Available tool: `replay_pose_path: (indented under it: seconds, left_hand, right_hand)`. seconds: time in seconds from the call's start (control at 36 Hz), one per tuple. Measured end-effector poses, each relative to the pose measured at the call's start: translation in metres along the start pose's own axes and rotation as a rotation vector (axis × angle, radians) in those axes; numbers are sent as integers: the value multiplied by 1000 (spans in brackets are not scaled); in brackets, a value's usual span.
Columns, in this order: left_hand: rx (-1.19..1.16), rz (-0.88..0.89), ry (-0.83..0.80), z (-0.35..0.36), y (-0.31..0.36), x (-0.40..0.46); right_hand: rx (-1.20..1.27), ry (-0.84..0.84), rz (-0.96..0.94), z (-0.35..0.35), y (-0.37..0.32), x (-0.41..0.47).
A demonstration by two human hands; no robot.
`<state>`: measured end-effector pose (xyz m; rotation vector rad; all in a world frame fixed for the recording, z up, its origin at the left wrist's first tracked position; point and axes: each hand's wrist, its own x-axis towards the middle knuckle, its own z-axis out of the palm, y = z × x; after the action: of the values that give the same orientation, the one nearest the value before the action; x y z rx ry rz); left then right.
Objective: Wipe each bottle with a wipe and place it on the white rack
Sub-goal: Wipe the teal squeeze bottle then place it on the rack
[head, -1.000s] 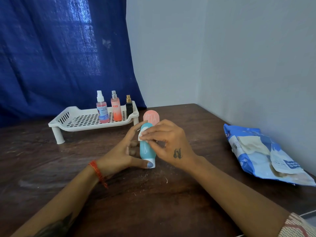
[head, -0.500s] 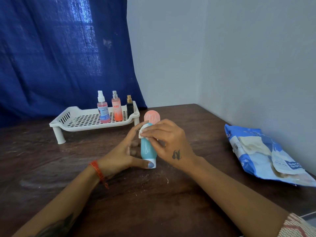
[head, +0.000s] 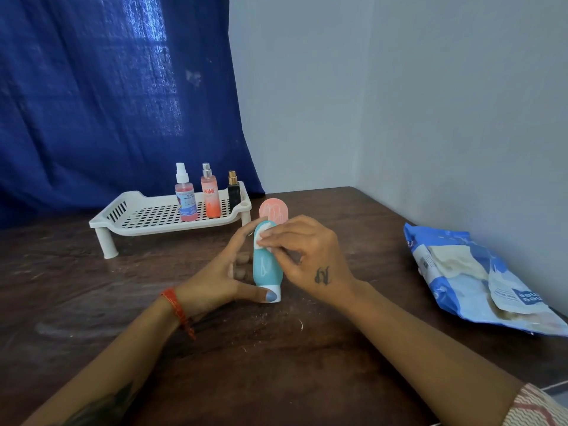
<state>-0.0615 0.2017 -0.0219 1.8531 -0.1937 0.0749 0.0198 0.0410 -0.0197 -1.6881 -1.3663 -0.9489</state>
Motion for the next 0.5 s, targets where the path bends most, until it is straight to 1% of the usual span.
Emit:
replay_pose_path:
  seconds: [0.08,0.19,0.36,0.5]
  left_hand:
    - [-4,4,0,0,0,0]
    - [-13,-4,-5,0,1,0]
    - [-6,-20,3,0,1,1]
    - [-13,-5,6,0,1,0]
  right_hand:
    - [48,-54,-21,-2,-2,1]
    - [112,-94,21,-6,0,1]
    - [42,-23,77,-6,5,0]
    - [2,-19,38,-3,2,-1]
